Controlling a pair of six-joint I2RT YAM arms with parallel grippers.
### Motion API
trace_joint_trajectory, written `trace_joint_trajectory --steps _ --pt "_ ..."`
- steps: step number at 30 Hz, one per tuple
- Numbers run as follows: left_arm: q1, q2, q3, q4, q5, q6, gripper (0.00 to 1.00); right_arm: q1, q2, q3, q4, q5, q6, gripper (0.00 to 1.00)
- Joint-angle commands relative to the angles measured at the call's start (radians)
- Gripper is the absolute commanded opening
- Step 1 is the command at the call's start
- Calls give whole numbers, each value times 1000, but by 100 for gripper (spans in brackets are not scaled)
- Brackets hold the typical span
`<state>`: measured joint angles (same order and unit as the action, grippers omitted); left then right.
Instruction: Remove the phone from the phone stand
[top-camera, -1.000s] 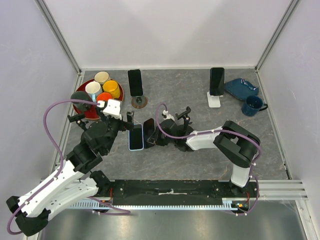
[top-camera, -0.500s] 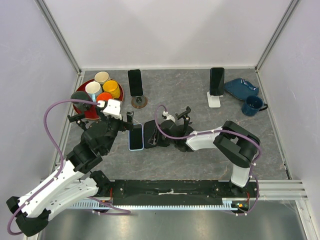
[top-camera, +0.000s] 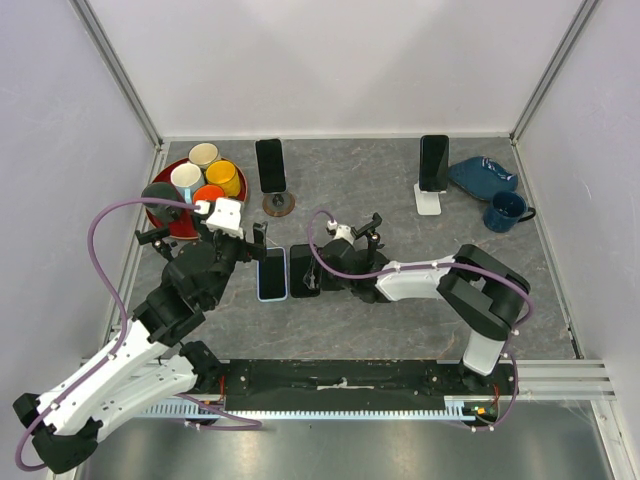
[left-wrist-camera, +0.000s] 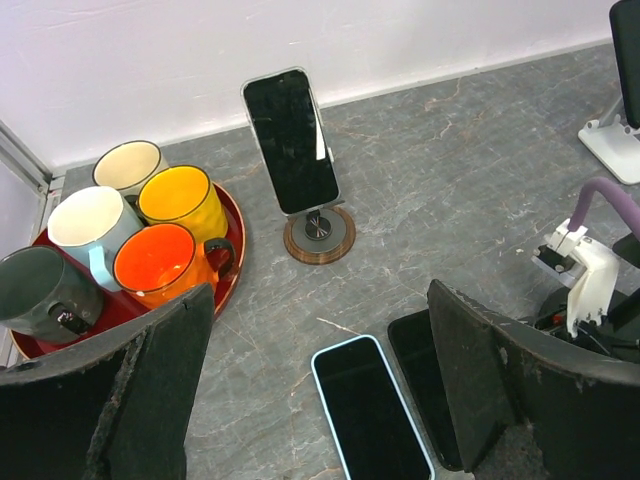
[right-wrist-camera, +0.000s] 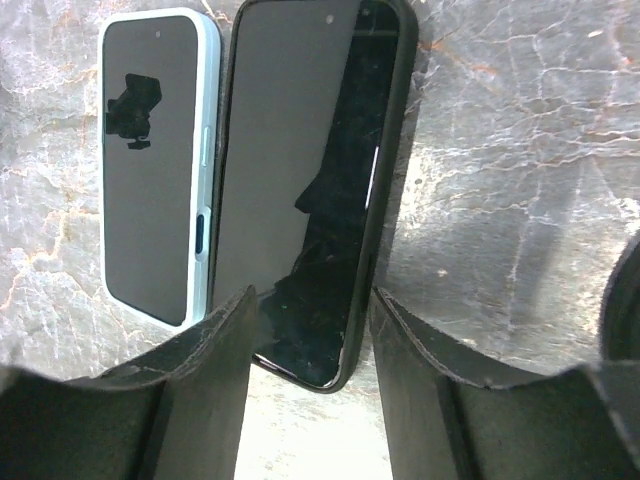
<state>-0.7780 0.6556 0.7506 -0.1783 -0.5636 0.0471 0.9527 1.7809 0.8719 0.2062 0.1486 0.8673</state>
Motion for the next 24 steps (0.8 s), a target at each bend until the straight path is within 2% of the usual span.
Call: trace_joint_trajectory --steps 1,5,11,19,22,24 --pt "9 2 3 14 21 28 93 3 -60 38 -8 43 -92 57" --pt "16 3 6 10 28 23 100 9 -127 41 -14 31 -165 74" --pt "28 -8 7 14 31 -7 100 9 -266 47 -19 -20 -290 97" --pt "42 -16 7 19 105 -35 100 9 -498 70 -65 -35 -479 98" --pt "45 -11 3 26 155 -38 100 8 -592 68 -111 25 -533 98" --pt "45 -1 4 30 215 -38 100 9 -659 64 -164 144 -574 98"
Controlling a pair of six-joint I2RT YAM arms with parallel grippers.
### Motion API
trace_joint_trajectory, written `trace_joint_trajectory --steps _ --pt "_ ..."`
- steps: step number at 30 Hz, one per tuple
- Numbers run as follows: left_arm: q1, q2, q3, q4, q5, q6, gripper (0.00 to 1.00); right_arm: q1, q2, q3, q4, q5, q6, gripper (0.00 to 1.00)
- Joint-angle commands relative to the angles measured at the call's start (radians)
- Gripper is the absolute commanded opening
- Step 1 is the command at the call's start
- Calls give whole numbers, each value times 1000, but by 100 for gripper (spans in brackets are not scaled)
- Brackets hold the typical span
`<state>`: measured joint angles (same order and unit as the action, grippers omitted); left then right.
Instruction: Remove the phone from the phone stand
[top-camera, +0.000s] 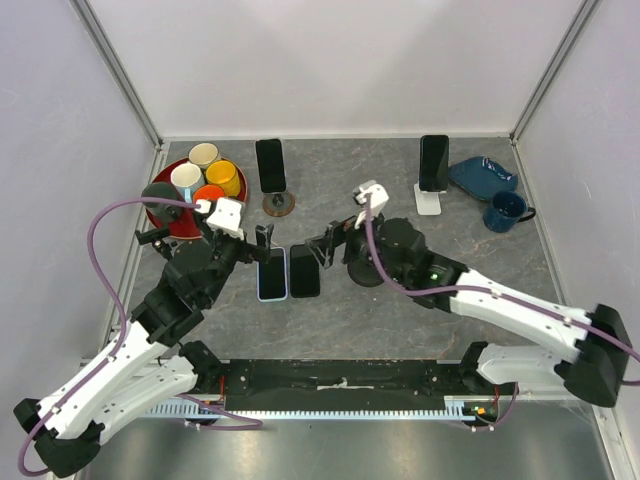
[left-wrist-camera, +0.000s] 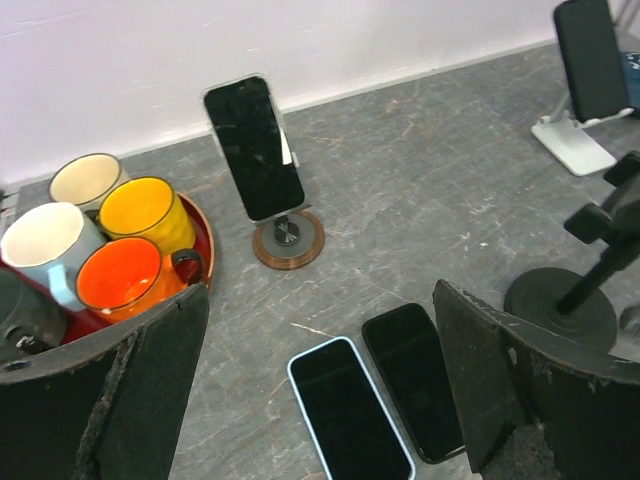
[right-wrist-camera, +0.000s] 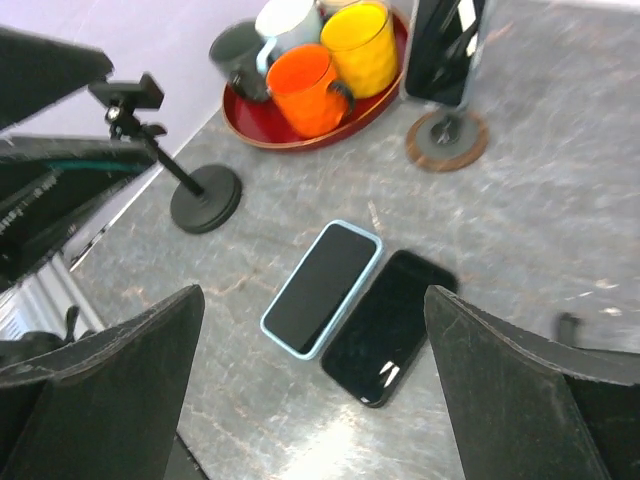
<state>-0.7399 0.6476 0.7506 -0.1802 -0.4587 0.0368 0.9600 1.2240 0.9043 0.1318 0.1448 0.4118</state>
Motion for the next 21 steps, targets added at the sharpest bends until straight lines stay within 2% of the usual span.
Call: trace_joint_trajectory --steps 1,2,6,11,16,19,21 --pt "7 15 9 30 132 -55 100 0 -125 28 -109 194 -134 98" --pt "7 24 12 30 184 -64 99 2 -168 21 -125 308 -148 98" --pt "5 108 42 34 357 -84 98 2 -276 -19 -185 520 -228 98" --pt "1 325 188 -31 538 -49 96 0 -426 -91 -202 673 -332 98" --pt "-56 493 331 -93 543 37 93 2 -593 -177 -204 812 -376 98" --pt "-105 610 415 -149 543 100 92 2 -688 -222 -205 841 -373 98" --pt "-142 696 479 -192 491 156 91 2 -730 -246 -205 845 -358 98"
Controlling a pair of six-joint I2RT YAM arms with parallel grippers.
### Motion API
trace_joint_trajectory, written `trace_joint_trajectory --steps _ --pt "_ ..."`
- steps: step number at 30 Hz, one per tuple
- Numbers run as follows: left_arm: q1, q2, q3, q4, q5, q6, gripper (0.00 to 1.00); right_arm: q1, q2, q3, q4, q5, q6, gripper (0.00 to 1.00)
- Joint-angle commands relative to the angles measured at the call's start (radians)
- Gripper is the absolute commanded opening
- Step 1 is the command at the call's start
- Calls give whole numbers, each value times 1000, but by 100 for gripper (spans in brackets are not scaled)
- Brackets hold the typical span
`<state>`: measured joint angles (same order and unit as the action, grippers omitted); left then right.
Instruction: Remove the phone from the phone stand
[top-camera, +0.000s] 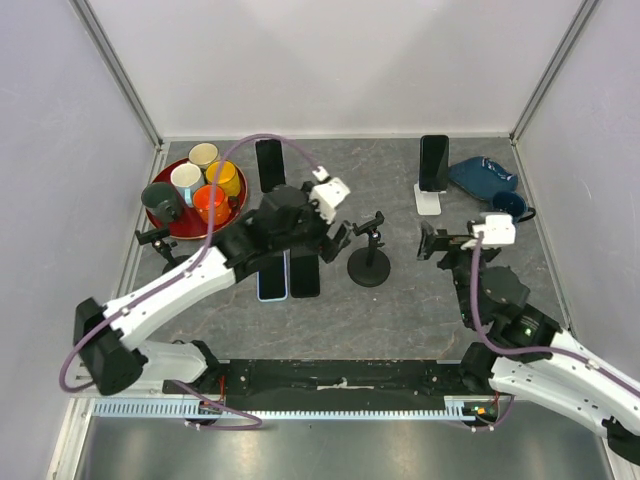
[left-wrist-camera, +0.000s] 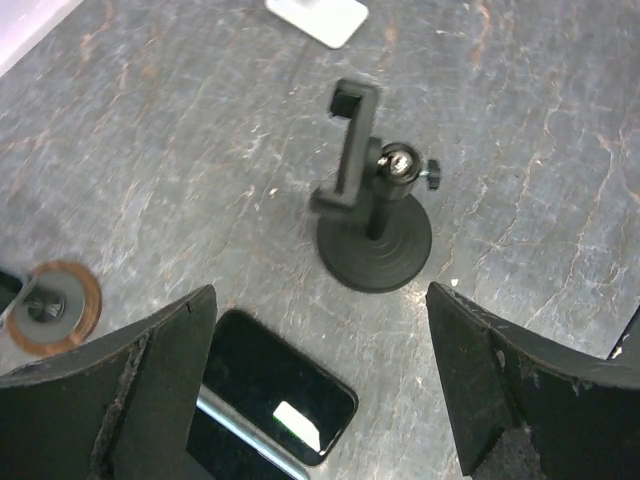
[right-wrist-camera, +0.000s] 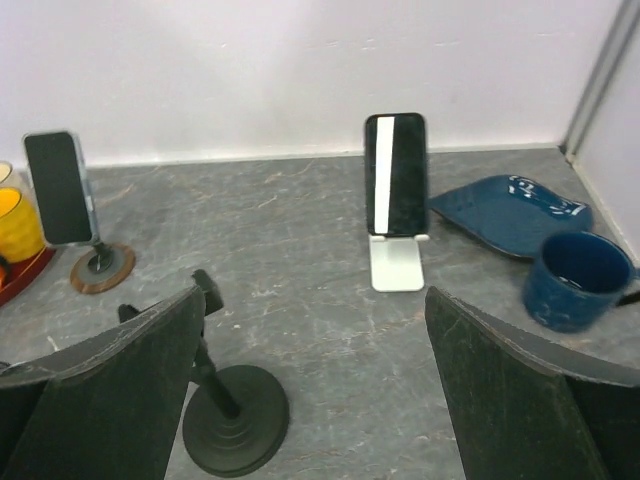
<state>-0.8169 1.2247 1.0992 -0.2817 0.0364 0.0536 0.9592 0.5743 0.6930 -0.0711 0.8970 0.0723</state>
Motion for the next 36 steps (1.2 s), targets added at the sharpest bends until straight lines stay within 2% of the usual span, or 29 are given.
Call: trace_joint_trajectory --steps 1,8,15,18,21,24,36 --pt "-95 146 149 -97 -25 158 91 1 -115 -39 -4 92 -14 98" --pt "-113 331 287 -119 -153 189 85 1 -172 -56 5 100 -6 98" --pt "-111 464 418 -180 -190 235 73 3 -165 -66 5 94 3 98" --pt "-111 516 455 -214 -207 245 61 1 -166 -66 5 94 3 98" --pt "-113 559 478 -237 -228 252 45 3 -166 -67 5 92 1 98" --pt "-113 572 485 -247 -190 242 43 1 -168 -69 5 97 1 98" --pt "-113 611 492 -287 -95 216 43 3 -151 -72 5 97 0 98"
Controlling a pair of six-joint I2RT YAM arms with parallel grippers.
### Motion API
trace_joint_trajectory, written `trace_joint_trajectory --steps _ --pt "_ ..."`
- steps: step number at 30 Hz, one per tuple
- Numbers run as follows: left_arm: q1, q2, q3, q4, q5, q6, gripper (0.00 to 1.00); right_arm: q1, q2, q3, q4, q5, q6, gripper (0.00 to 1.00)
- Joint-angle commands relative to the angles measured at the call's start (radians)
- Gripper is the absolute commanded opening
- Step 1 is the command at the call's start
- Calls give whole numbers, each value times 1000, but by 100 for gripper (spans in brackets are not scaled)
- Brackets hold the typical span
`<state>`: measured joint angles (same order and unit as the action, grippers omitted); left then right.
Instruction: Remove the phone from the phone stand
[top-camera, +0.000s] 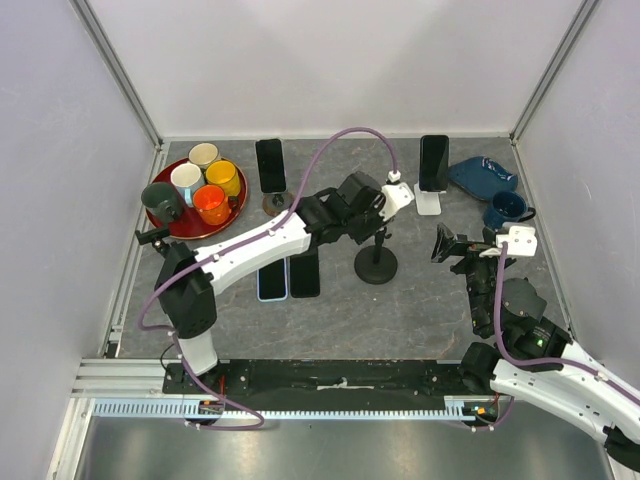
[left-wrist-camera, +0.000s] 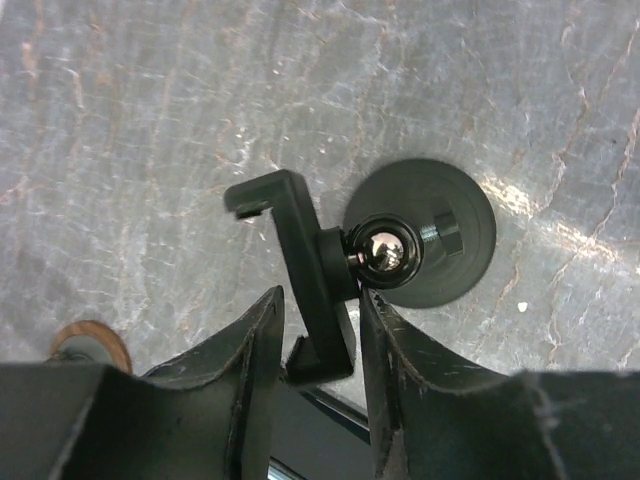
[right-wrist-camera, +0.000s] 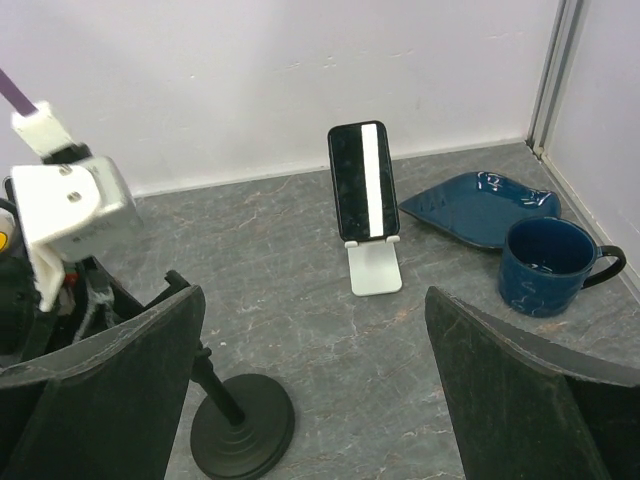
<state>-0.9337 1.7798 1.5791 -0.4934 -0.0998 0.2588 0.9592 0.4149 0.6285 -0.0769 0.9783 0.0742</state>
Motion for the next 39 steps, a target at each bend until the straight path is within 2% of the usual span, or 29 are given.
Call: trace_joint_trajectory --steps 1,6,7,8,10,11,13,16,22,27,33,39 --pt "4 62 13 -86 52 8 44 1 10 -7 11 17 -1 98" --pt "4 76 27 -117 55 -10 43 3 13 -10 11 14 -1 98" --pt "4 75 30 -119 52 -16 39 3 13 -10 11 14 1 98" --pt "4 73 33 -119 49 -19 29 3 12 -9 11 14 -1 98" --pt "3 60 42 -119 45 -29 20 1 12 -10 11 14 1 98" --pt "4 50 47 -119 43 -33 12 1 13 -10 11 14 1 98" --pt "4 24 58 -109 54 -41 11 3 13 -12 11 13 1 98" --pt "4 -8 62 -85 72 -53 2 1 15 -12 11 13 1 98" --pt "4 -95 62 -62 52 -89 2 0 10 -12 11 13 -1 98" --pt "22 -212 30 -65 -84 -108 2 1 12 -12 11 10 -1 98" --pt "96 -351 -63 -115 -219 -153 2 1 15 -10 11 5 2 98" --pt "235 -516 -200 -191 -373 -217 2 3 31 -6 11 -7 -1 98"
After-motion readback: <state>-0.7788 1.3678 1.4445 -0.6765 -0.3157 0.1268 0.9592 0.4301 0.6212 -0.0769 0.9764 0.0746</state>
